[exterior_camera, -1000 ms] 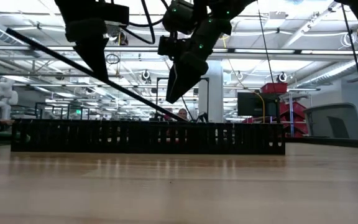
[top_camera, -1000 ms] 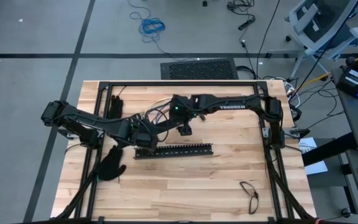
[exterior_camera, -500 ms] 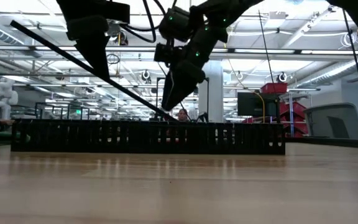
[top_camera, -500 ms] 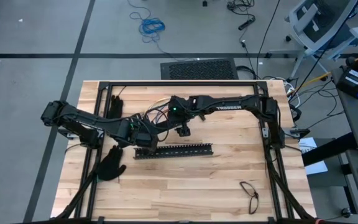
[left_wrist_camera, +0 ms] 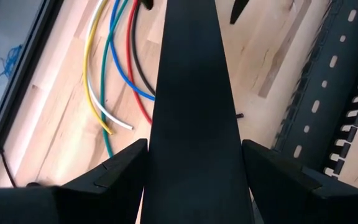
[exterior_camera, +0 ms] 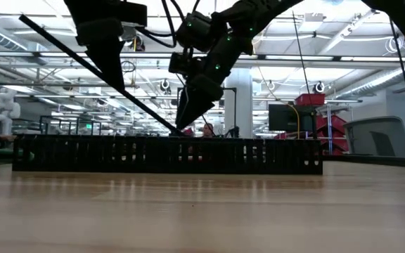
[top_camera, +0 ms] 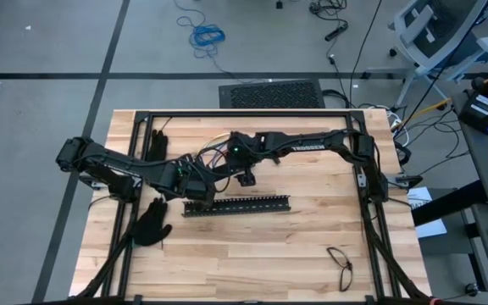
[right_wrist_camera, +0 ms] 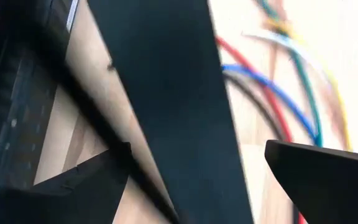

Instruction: Ziptie cables

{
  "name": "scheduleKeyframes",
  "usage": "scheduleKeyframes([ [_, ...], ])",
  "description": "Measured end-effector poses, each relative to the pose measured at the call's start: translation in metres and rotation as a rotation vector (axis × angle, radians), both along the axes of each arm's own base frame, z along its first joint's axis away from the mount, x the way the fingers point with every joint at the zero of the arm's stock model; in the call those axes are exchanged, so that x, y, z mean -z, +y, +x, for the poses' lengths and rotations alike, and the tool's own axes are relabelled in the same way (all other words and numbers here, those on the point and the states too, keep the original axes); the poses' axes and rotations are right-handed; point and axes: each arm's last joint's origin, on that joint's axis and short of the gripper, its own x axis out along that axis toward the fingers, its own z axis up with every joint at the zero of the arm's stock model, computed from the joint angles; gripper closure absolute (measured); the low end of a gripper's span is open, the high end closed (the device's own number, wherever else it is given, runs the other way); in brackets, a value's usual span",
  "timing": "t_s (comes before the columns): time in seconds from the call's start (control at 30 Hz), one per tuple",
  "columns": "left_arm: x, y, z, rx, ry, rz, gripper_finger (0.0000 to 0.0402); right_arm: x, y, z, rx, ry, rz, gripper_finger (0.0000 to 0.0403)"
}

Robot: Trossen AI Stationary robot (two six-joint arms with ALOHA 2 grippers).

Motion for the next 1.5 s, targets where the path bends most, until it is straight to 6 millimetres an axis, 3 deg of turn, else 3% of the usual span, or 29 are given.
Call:
scheduleKeyframes([
  [0.2,0.000,0.001,0.000,0.001,-0.001,0.024,0.0151,0.001,-0.001,0.006,0.007,-0.046,0.002,0.0035],
  [0.37,0.000,0.001,0.000,0.000,0.000,0.026,0.0151,0.020,0.001,0.011,0.008,-0.019,0.032,0.0035],
  [0.67,0.000,0.001,0.000,-0.003,0.001,0.031,0.0151,0.019,0.003,0.016,0.003,-0.067,0.021,0.0037],
  [0.77,0.000,0.001,0.000,-0.004,0.001,0.033,0.0151,0.019,0.003,0.015,0.015,-0.059,0.003,0.0058],
  [1.03,0.000,0.002,-0.001,-0.009,0.006,0.039,0.0151,0.019,0.003,0.015,-0.006,-0.054,-0.005,0.0170],
  [1.37,0.000,0.002,-0.001,-0.005,0.004,0.045,0.0151,0.019,0.002,0.015,0.007,-0.057,-0.012,0.0177],
  [1.5,0.001,0.004,-0.012,0.004,0.119,0.101,0.0151,0.019,-0.002,0.011,0.013,-0.018,-0.049,0.0177],
])
